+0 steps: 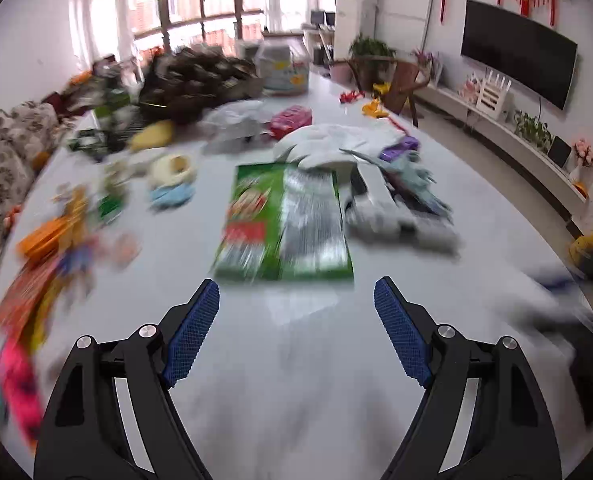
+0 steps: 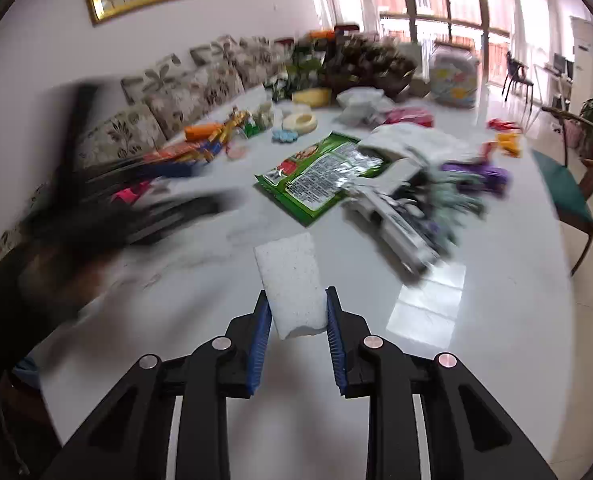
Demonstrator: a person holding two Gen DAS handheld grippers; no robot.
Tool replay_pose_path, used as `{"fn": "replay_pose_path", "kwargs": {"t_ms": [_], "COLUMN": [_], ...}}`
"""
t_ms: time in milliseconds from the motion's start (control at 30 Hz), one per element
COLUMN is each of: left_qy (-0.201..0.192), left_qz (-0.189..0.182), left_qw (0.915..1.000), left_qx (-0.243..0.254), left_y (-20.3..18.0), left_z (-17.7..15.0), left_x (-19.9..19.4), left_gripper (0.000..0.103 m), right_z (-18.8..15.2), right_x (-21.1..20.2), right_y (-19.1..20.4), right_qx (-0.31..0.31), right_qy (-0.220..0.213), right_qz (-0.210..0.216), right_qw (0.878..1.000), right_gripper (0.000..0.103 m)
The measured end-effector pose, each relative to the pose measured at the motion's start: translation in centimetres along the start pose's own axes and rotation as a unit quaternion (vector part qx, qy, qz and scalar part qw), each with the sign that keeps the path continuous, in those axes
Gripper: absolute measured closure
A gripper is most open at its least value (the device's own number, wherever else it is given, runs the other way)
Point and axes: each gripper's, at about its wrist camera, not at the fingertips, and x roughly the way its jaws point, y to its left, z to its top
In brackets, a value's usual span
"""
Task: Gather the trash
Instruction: 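Grasp the green snack bag with the left tool while the right tool grasps the white sponge, then drop the green bag and white sponge into the dark bin, opening both tools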
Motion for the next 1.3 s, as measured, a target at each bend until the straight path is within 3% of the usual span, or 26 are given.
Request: {"fn": "replay_pose_path", "kwargs": {"t_ms": [67, 167, 267, 367, 400, 500, 567, 733, 900, 1033, 1133, 1300], "left_qy": [0.018, 0.047, 0.037, 0.047, 0.045, 0.043, 0.034, 0.003, -0.042, -0.059, -0.050, 0.004], "left_qz": [-0.007, -0.051, -0.032, -0.027, -0.025, -0.014, -0.005, -0.010, -0.058, -0.050, -0.032, -0.037], "left_qw": [0.9997, 0.9976, 0.9971, 0.9970, 0.9976, 0.9984, 0.9991, 0.9999, 0.9975, 0.9969, 0.9981, 0.9985], "left_qx": [-0.012, 0.001, 0.058, 0.054, 0.046, 0.034, 0.023, -0.008, -0.005, 0.015, 0.014, -0.040], "left_y": [0.4, 0.3, -1.3, -1.1, -0.8, -0.2, 0.1, 0.6, -1.4, -4.2, -5.8, -5.8], "left_z": [1.5, 2.3, 1.8, 1.9, 2.0, 1.9, 1.2, -2.3, -11.2, -21.3, -29.5, -39.6], "left_x": [3.1, 6.4, 6.9, 7.5, 7.4, 6.8, 5.5, -0.3, -13.7, -23.5, -28.4, -30.8], "left_gripper": [0.025, 0.025, 0.023, 0.021, 0.036, 0.066, 0.081, 0.090, 0.090, 0.090, 0.090, 0.090], "right_z": [-1.8, -3.4, -4.3, -4.5, -4.6, -4.8, -4.7, -4.5, -6.5, -11.3, -15.9, -24.1], "right_x": [-2.5, -4.4, -5.4, -5.6, -6.0, -6.3, -6.7, -8.4, -9.8, -10.6, -10.8, -10.2], "right_y": [-0.7, -1.2, -1.7, -1.7, -1.6, -1.0, -0.4, 2.5, 8.8, 16.5, 21.9, 26.9], "right_qx": [0.013, 0.019, 0.028, 0.033, 0.037, 0.041, 0.043, 0.039, 0.018, -0.020, -0.044, -0.031], "right_qy": [-0.007, -0.011, -0.014, -0.018, -0.019, -0.028, -0.033, -0.050, -0.041, -0.026, -0.009, 0.036], "right_qz": [0.000, -0.007, 0.002, 0.008, 0.011, 0.016, 0.021, 0.032, 0.061, 0.076, 0.079, 0.097], "right_qw": [1.000, 1.000, 0.999, 0.999, 0.999, 0.999, 0.998, 0.997, 0.997, 0.997, 0.996, 0.994], "right_gripper": [0.076, 0.076, 0.075, 0.075, 0.075, 0.075, 0.075, 0.075, 0.075, 0.075, 0.075, 0.075]}}
